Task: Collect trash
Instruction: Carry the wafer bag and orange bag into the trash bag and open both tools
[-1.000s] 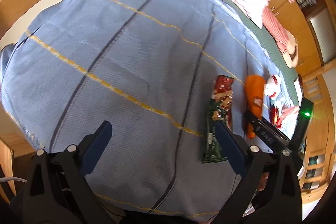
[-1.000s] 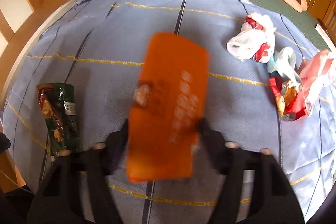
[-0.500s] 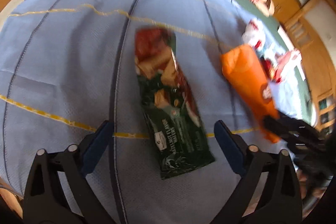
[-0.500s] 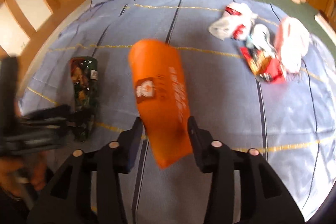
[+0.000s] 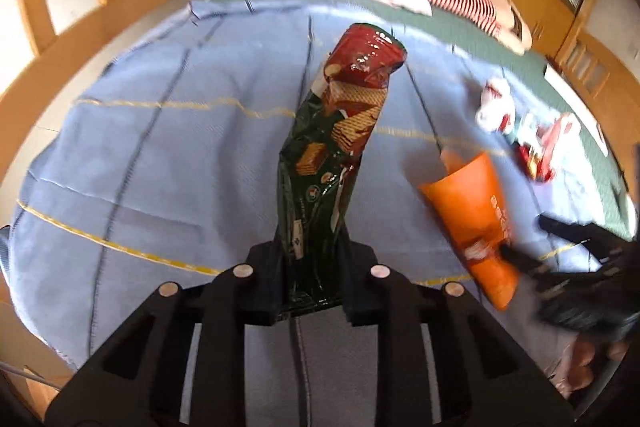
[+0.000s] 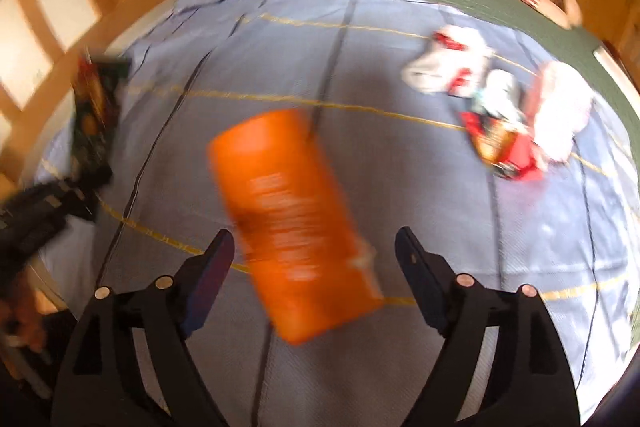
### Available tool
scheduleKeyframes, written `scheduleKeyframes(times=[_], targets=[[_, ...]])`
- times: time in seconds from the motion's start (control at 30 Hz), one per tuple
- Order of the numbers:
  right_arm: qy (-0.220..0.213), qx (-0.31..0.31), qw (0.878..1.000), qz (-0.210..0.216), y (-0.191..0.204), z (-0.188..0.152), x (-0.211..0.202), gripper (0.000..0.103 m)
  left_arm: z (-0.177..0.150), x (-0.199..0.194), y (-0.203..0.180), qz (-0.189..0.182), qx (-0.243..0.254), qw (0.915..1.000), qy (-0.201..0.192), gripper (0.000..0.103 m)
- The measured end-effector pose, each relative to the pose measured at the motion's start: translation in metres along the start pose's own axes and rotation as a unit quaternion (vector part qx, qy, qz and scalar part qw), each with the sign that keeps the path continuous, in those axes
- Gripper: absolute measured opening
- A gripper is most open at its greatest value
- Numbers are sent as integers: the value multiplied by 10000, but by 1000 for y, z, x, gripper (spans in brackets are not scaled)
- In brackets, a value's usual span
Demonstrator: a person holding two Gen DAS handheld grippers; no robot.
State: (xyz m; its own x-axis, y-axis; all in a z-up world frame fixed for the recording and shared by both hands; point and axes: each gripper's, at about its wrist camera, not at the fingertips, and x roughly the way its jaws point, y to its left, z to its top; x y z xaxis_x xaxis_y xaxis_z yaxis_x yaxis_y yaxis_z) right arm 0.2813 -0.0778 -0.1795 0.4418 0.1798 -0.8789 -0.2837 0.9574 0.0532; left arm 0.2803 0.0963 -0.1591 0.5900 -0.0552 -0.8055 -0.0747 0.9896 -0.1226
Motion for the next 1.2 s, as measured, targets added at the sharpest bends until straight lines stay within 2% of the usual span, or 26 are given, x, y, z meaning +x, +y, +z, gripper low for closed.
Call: scheduleKeyframes(times=[0.1, 0.2, 0.37, 0.4, 0.47, 0.5, 0.53, 0.57, 0.6, 0.7, 0.83, 0.97, 1.1, 1.2], targets=[[234, -391, 9986, -277, 17, 3, 25, 83, 3, -18, 2, -69, 46, 9997, -221, 23], [350, -324, 9984, -319, 14, 6, 43, 83, 4, -34, 1, -108, 132, 9990, -409, 23], [353, 289, 9988, 148, -6, 5, 51, 82, 5, -59, -1, 56, 399, 9963, -763, 23], [299, 299, 9990, 134, -7, 4, 51, 65, 5, -64, -1, 38, 435, 9958, -807, 23], [235, 293, 9992, -127, -5, 1, 48, 62, 3, -68, -2, 47, 504, 9950, -865, 23], [204, 343, 9992, -69, -6, 0, 45, 57, 1, -70, -3, 84, 558, 9944, -897, 23], [180, 406, 9990, 22, -6, -1, 42, 44, 1, -71, -4, 95, 592, 9941, -906, 23], [170, 430, 9989, 14, -7, -2, 41, 27, 0, -72, -4, 83, 602, 9941, -903, 23], [170, 459, 9988, -50, -7, -2, 38, 24, 0, -72, -5, 60, 605, 9941, -893, 23], [-90, 573, 9983, -97, -9, -10, 17, 23, -2, -74, -6, 27, 650, 9937, -912, 23], [-498, 450, 9968, -436, -7, -19, -22, 22, -10, -81, -12, -44, 828, 9918, -969, 23], [-929, 506, 9933, -472, -14, -38, -80, 22, -25, -110, -29, 145, 1170, 9851, -1250, 23], [-1312, 436, 9887, -580, -25, -78, -148, 22, -53, -152, -56, -153, 1132, 9842, -1356, 23], [-1480, 467, 9857, -652, -39, -123, -198, 22, -75, -179, -86, -308, 1342, 9799, -1440, 23]])
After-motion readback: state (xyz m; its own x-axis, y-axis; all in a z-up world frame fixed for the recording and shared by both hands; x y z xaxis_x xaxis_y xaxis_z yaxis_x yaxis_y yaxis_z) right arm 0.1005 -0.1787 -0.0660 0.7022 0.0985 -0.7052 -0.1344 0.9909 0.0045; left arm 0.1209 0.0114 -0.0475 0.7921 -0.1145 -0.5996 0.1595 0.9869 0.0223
